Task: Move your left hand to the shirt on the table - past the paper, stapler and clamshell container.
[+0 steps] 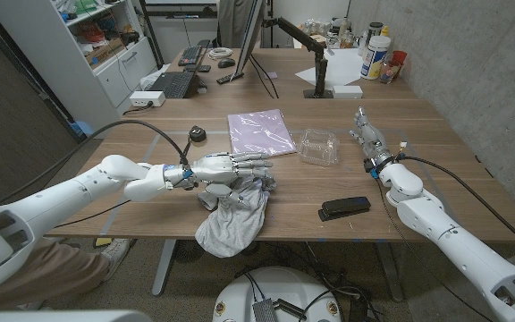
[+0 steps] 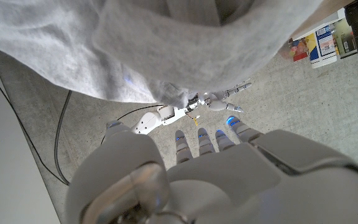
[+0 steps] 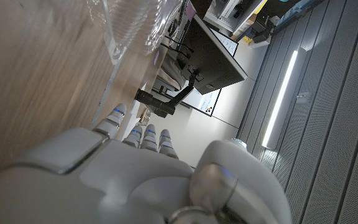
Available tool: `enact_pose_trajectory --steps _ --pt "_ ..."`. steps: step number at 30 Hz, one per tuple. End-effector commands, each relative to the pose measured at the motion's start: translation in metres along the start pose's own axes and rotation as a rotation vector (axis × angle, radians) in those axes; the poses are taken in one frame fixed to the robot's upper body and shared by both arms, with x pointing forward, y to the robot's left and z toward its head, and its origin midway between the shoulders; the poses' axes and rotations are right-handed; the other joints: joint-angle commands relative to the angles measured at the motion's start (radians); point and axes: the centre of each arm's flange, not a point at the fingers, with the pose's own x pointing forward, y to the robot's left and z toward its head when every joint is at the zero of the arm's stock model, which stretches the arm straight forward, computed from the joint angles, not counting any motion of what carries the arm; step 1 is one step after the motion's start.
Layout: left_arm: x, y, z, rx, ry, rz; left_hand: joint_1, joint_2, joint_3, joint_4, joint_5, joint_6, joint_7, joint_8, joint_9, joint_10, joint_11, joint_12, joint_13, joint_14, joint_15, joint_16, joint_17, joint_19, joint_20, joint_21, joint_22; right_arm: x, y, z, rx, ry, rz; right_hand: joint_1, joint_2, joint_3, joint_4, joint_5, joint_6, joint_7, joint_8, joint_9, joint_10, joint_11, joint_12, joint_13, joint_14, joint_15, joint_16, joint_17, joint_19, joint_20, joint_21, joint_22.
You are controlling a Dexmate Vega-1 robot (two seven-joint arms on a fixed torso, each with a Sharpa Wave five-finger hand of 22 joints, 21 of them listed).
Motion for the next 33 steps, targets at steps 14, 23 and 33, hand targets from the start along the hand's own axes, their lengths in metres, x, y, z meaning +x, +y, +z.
enact_pose_trajectory --steps 14,23,33 --pt "0.0032 -0.0073 -0.0022 -0.024 0.0 -0.009 0.012 0.006 0.0 -0.006 -0.005 0.009 -0.002 -0.003 0.006 0.008 -0.002 0.003 0.006 -0.013 -0.06 0.001 0.003 0.009 0.0 0.002 0.003 0.0001 -0.0055 0.0029 -0.008 -0.008 -0.008 0.003 0.005 0.003 0.0 -0.004 0.013 0.002 0.011 0.003 -0.003 0.0 0.003 0.004 -0.007 -0.001 0.001 0.003 -0.001 0.004 0.006 0.005" --pt "0.0074 -0.0079 -0.0021 -0.023 -0.005 -0.009 0.014 0.007 0.002 -0.007 -0.007 0.012 -0.003 -0.003 0.006 0.009 -0.001 0.004 0.006 -0.012 -0.058 0.001 0.003 0.011 -0.002 0.003 0.003 -0.0008 -0.0093 0.0036 -0.004 -0.009 -0.012 0.002 0.005 0.004 0.0 -0.004 0.014 0.001 0.011 0.003 -0.003 0.0 0.003 0.004 -0.006 -0.001 0.001 0.003 -0.001 0.003 0.006 0.005" --pt "0.0095 -0.0079 -0.0004 -0.017 -0.001 -0.011 0.015 0.008 0.003 -0.008 -0.008 0.015 -0.004 -0.003 0.006 0.012 -0.002 0.004 0.006 -0.011 -0.059 0.001 0.003 0.013 -0.002 0.003 0.003 0.0024 -0.0091 0.0021 0.001 -0.011 -0.002 0.002 0.005 0.004 0.0 -0.005 0.014 0.001 0.011 0.003 -0.003 -0.002 0.003 0.004 -0.006 -0.001 0.001 0.003 -0.002 0.003 0.006 0.005"
